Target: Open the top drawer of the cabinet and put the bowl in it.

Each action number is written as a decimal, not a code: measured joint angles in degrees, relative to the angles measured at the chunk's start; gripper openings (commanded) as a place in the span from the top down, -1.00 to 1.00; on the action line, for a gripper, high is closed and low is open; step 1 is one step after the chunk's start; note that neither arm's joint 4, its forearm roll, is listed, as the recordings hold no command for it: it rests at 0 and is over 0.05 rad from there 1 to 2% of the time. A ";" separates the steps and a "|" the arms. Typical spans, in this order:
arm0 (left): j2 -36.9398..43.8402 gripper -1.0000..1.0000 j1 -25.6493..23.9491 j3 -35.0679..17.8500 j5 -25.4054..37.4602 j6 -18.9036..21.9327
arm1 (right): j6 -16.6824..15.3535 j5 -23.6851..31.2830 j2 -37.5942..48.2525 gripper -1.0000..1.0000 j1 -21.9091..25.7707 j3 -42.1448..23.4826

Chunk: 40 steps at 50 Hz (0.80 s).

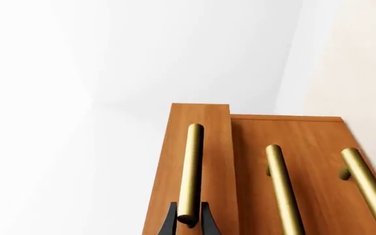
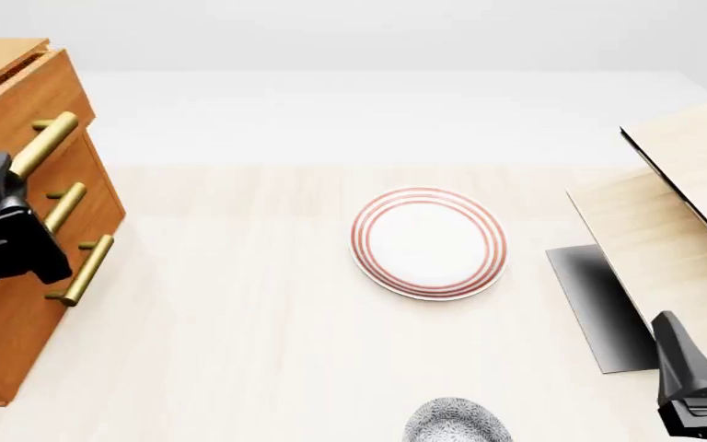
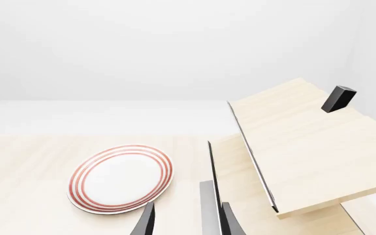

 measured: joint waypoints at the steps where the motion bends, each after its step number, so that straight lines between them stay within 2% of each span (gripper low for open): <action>1: -0.07 1.00 -0.22 0.02 0.09 0.02 | 0.00 0.00 0.00 -1.00 0.00 0.00; 40: -0.24 1.00 -9.14 -0.81 1.65 1.11 | -0.01 0.00 0.00 -1.00 0.00 0.00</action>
